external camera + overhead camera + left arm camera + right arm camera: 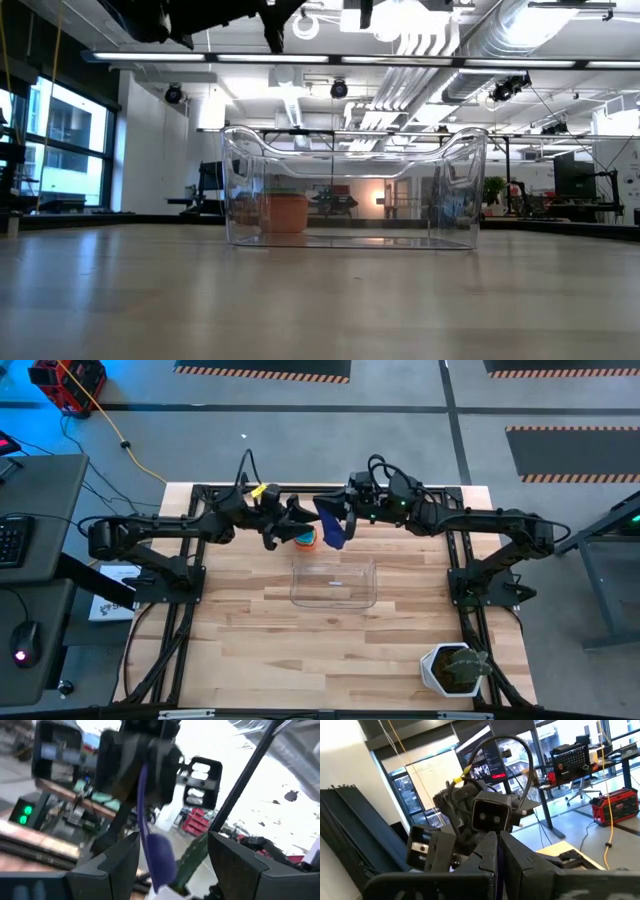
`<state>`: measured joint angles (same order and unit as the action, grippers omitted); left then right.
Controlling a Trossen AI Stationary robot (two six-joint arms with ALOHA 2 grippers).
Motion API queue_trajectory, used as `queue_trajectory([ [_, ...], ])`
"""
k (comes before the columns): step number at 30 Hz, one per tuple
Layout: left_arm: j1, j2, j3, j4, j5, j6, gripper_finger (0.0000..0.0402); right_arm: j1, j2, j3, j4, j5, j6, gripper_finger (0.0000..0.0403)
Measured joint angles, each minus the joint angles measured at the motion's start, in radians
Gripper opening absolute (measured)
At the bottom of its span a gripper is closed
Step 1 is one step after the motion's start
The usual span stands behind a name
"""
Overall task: Nest measuring cups in basket
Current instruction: Stack the violet measuring cup on top of the light blue measuring cup
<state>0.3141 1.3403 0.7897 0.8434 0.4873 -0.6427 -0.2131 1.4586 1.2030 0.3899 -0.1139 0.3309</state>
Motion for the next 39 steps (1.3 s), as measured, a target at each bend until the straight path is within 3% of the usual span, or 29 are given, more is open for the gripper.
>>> queue_trajectory([
  [9, -0.020, 0.024, 0.000, -0.009, -0.119, 0.024, 0.0221, 0.034, -0.001, 0.000, 0.049, 0.055, 0.009, 0.0000],
  [20, -0.021, 0.104, 0.080, -0.009, -0.103, 0.027, 0.0211, 0.036, -0.001, 0.000, 0.008, 0.057, 0.001, 0.0000],
  [24, 0.005, 0.104, 0.080, -0.009, -0.103, 0.026, 0.0178, 0.036, -0.002, 0.000, 0.002, 0.056, 0.000, 0.0000],
  [33, -0.011, 0.103, 0.080, -0.007, -0.102, 0.052, 0.0057, 0.036, -0.002, 0.000, 0.001, 0.055, 0.008, 0.0003],
  [36, -0.002, 0.103, 0.080, -0.017, -0.101, 0.052, 0.0012, 0.036, -0.002, 0.000, 0.000, 0.057, 0.010, 0.0019],
  [39, 0.024, 0.098, 0.081, -0.046, -0.052, 0.051, 0.0008, 0.028, -0.007, 0.000, -0.022, 0.058, 0.044, 0.0055],
])
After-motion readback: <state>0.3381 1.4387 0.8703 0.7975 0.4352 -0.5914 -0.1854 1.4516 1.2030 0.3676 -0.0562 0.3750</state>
